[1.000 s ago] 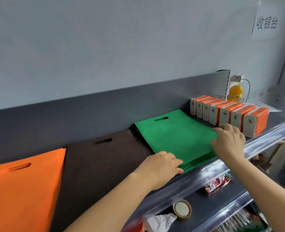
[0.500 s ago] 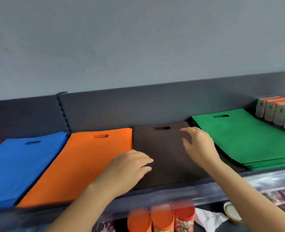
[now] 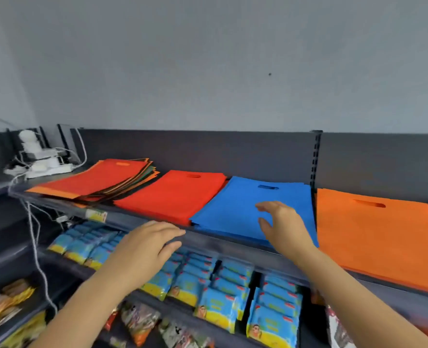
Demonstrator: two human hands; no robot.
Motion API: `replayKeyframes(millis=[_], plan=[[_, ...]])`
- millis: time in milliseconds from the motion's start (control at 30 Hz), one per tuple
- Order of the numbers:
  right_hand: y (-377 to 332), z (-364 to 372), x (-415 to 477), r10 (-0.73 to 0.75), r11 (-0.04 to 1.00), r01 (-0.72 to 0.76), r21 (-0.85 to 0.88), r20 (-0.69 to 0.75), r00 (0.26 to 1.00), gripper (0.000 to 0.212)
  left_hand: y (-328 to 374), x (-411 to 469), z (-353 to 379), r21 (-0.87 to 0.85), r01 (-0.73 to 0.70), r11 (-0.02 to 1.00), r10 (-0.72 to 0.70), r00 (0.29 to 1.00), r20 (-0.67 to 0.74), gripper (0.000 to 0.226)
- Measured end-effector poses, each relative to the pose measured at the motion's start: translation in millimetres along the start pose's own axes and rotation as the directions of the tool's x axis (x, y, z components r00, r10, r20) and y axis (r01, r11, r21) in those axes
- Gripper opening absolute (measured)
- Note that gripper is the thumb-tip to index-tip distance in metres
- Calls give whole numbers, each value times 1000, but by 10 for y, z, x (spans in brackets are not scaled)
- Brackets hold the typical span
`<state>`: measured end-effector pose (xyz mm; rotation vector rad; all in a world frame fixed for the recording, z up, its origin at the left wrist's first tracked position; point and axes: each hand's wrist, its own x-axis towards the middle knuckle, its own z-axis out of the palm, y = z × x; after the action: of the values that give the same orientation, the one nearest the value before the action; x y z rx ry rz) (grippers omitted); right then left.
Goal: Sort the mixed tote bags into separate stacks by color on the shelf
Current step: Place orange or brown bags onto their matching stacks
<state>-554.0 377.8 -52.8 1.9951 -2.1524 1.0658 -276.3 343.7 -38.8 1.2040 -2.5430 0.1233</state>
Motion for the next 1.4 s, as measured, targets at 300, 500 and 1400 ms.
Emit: replayKeyframes(millis=[300,500,1400], plan=[[-1455,1223,673,-234,971,227,73,113,966,40,-1469,-504,-154,16,176,984,-174,982,-76,40],[-2049,1905,1177,-324,944,307,117,171,931,39,-2200,-450,-50,44,245,969,-239,965,-108,38],[-3368,3480,3030,-257,957,291,7,492,832,34,-5021,716,-66,67,195,978,-174,955,-241,42]])
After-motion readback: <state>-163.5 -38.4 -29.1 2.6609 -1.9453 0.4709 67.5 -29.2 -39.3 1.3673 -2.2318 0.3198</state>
